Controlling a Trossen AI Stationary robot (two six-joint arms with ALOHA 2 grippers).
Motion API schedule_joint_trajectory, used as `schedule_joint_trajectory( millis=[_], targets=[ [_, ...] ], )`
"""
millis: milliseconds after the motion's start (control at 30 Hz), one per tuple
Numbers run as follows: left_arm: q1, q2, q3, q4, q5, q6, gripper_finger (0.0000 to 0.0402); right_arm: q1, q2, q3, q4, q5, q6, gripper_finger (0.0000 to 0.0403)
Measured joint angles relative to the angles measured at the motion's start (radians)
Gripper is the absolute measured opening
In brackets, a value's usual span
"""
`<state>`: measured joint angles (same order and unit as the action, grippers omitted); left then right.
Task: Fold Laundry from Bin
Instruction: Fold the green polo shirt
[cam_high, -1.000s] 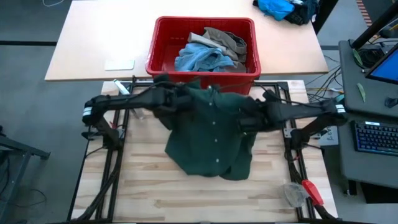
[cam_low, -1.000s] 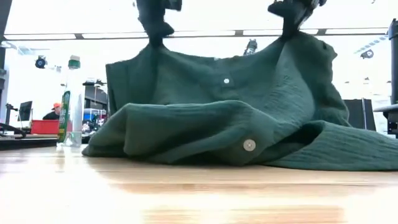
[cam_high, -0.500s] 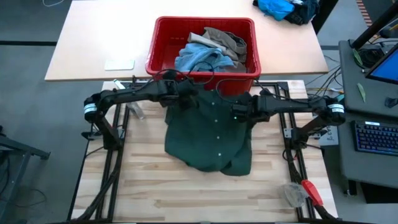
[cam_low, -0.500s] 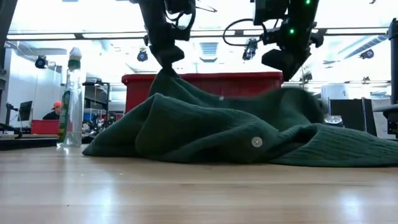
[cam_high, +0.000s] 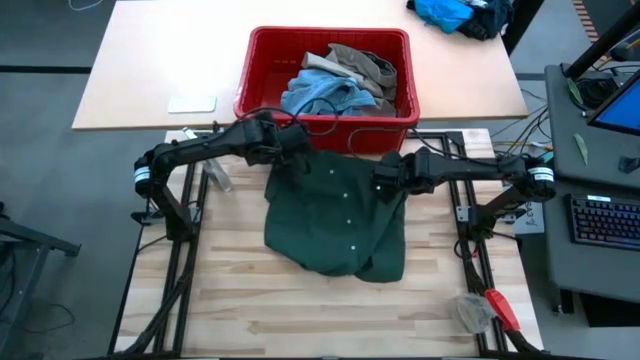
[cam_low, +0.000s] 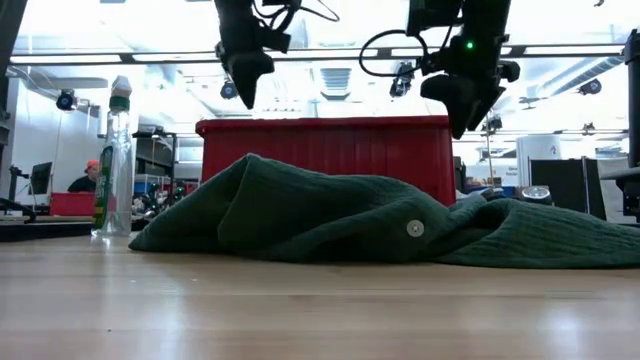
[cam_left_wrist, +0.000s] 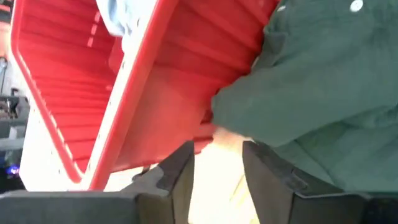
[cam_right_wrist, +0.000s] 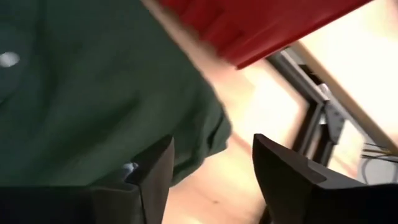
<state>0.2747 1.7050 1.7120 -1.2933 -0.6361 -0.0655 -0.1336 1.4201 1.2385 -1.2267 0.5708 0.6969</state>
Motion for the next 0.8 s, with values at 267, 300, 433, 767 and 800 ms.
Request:
schedule_joint_trajectory(
  millis=[267,300,433,767,800],
  targets=[
    [-0.036,-0.007,-0.048,-0.097,0.291,-0.252,0.0162,0.142,-0.001,-0.022,0.031,-0.075,0.026,0.0236],
    [-0.057,-0.008,-0.076,-0.084,0.31,-0.27,0.0164,0.169,-0.001,-0.031,0.043,-0.077,0.04,0.0239],
    [-0.155,-0.012,-0.229,-0.004,0.306,-0.397,0.0171,0.281,-0.002,-0.093,0.093,-0.079,0.096,0.0253],
    [-0.393,-0.015,-0.576,0.195,0.284,-0.871,0.0227,0.425,-0.003,-0.226,0.192,-0.12,0.236,0.0281],
    [-0.398,-0.015,-0.597,0.244,0.283,-0.883,0.0235,0.424,-0.003,-0.23,0.193,-0.126,0.236,0.0282]
  ],
)
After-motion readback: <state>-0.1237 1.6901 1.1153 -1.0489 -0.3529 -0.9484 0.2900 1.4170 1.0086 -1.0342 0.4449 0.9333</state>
